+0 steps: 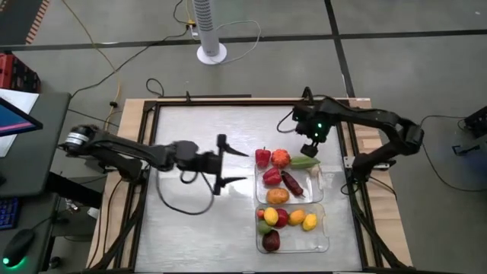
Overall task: Sort produce into baskets
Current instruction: Put the cucumber into the top transparent bin
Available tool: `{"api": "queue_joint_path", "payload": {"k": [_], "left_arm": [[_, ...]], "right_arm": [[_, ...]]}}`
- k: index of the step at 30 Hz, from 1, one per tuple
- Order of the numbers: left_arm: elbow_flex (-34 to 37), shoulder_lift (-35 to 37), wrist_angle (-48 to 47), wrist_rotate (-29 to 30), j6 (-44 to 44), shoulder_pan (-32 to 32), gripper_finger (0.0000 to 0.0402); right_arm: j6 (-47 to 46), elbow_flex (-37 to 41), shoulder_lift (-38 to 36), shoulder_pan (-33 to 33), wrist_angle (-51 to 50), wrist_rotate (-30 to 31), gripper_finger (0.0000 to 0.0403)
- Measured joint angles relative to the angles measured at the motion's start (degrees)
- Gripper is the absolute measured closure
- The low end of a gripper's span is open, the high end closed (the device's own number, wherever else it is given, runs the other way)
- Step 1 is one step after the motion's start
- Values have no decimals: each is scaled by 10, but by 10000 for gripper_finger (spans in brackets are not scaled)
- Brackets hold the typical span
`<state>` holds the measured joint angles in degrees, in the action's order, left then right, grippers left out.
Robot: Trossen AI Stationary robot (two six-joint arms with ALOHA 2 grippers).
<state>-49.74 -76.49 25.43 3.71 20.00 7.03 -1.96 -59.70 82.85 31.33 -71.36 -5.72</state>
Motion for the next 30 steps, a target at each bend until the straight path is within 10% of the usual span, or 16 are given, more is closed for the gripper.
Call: {"api": "queue_joint_path", "payload": {"k": [15,30], "left_arm": [[93,191,-41,19,15,-7,88],[108,224,-57,90,48,-7,88]], "right_arm": [[61,-48,187,4,-32,-50,33],[90,-68,231,-10,-23,-2,33]]}}
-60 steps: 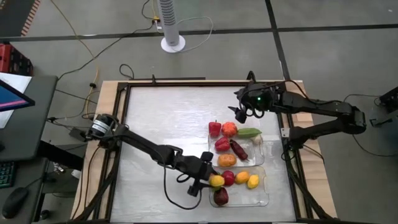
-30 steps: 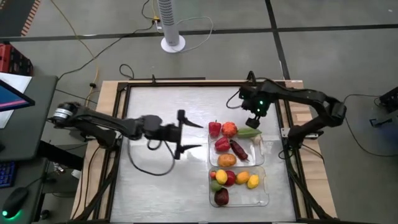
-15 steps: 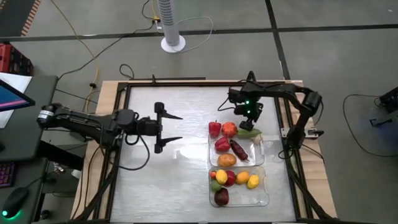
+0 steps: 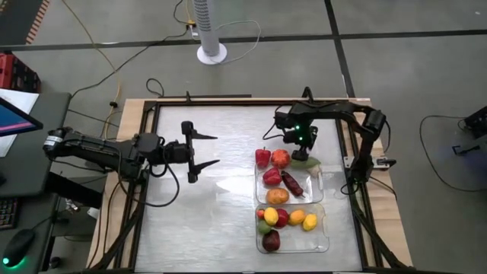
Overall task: Sort produce into baskets
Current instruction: Put the cucumber into the top transparent bin
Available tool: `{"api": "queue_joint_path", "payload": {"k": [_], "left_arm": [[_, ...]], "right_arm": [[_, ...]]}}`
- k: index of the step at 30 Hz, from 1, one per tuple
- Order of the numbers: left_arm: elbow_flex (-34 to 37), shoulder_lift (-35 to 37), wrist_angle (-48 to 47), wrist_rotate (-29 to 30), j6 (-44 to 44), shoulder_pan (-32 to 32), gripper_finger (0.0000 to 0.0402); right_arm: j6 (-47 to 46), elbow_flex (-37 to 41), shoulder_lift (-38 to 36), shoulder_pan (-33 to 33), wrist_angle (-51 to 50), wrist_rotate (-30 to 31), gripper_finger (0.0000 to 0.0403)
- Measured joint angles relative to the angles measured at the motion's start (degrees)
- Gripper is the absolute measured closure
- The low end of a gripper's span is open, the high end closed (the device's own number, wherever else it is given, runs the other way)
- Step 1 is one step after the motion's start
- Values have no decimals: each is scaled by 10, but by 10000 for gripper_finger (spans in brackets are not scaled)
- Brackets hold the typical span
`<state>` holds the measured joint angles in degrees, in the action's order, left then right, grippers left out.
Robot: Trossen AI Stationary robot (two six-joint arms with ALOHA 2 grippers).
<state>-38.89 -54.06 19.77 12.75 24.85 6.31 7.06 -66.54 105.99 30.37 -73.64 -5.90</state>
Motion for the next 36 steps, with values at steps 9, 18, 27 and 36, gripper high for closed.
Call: {"api": "queue_joint_path", "payload": {"k": [9,18,27,36], "left_arm": [[0,0,-4,4,4,0,88],[0,0,-8,4,1,0,88],[0,0,-23,14,1,0,88],[0,0,-37,37,6,0,88]], "right_arm": [[-8,-77,-45,34,0,100,33],[27,-100,-80,49,72,87,33],[65,-100,2,37,128,63,33],[92,-100,50,21,135,182,62]]}}
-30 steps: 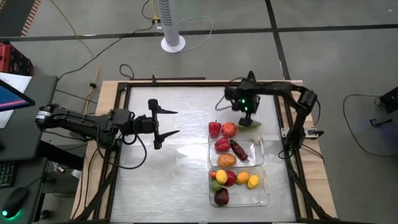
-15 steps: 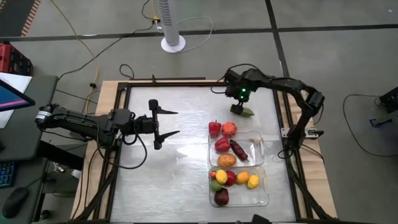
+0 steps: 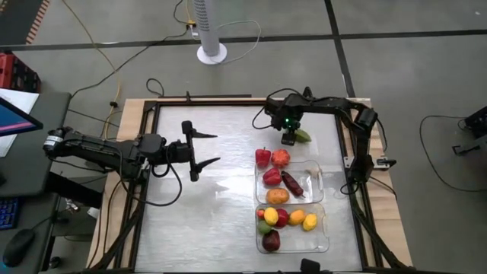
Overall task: Sort produce into baskets
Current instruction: Put the cucumber into the top transparent bin
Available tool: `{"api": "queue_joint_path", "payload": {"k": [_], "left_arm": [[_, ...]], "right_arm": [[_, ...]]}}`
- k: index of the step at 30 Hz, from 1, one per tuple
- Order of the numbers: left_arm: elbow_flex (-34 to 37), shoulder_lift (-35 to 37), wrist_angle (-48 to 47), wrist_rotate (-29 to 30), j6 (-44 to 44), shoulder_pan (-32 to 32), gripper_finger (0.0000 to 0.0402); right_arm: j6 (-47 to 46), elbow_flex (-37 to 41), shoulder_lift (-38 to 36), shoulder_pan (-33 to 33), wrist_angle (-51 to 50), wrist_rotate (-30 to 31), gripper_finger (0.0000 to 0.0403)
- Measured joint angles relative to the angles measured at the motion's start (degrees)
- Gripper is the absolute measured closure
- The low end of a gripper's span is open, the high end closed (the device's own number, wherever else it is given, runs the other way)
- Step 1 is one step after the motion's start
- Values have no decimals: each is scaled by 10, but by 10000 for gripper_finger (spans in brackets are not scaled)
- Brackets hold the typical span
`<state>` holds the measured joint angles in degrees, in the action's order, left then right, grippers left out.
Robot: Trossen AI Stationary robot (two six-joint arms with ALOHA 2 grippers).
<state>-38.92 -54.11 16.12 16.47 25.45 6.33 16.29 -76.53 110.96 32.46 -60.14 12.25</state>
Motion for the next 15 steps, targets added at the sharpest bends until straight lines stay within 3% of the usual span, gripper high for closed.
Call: {"api": "queue_joint_path", "payload": {"k": [10,15], "left_arm": [[0,0,-3,9,0,0,88],[0,0,-6,9,-1,0,88]], "right_arm": [[-11,0,0,-2,2,-19,209],[-14,0,-9,-5,-23,-19,219]]}}
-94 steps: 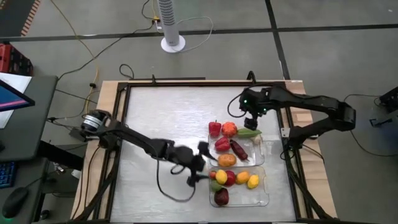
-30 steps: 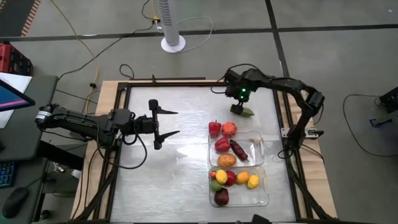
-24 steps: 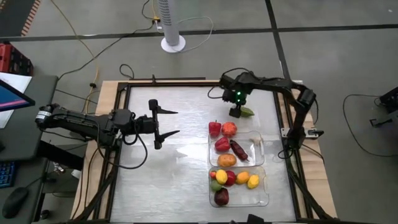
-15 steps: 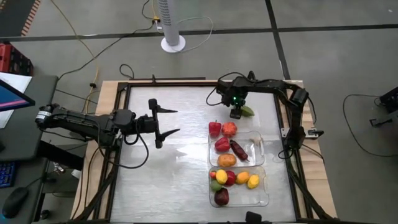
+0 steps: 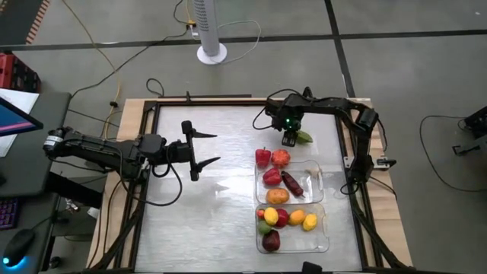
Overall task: Sort produce into baskets
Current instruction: Put the cucumber into the top transparent bin, then put the garlic into the top transparent bin
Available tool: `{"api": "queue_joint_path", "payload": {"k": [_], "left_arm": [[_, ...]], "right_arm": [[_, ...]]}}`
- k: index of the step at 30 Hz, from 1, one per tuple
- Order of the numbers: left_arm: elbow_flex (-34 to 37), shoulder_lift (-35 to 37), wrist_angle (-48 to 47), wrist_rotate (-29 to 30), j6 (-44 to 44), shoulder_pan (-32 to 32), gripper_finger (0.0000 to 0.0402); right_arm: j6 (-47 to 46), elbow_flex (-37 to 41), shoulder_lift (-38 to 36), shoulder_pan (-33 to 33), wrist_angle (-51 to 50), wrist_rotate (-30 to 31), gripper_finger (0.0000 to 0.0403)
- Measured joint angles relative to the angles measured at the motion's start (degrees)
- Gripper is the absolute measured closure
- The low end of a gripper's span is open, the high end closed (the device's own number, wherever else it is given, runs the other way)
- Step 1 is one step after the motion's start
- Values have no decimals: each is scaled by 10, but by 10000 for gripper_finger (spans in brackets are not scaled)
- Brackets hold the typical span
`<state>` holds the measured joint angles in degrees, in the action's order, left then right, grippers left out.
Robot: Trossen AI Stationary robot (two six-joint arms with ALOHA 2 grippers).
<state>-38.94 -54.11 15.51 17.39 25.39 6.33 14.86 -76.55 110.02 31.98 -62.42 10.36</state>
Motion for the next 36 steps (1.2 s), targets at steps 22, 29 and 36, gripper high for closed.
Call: {"api": "queue_joint_path", "payload": {"k": [22,29,36], "left_arm": [[0,0,9,13,-32,0,88],[0,0,-3,9,-71,0,88],[0,0,-18,8,-84,0,88]], "right_arm": [[-317,-1,-314,-370,-15,-35,188],[-355,-1,-312,-421,13,-18,150],[-443,0,-316,-417,-135,-27,96]]}}
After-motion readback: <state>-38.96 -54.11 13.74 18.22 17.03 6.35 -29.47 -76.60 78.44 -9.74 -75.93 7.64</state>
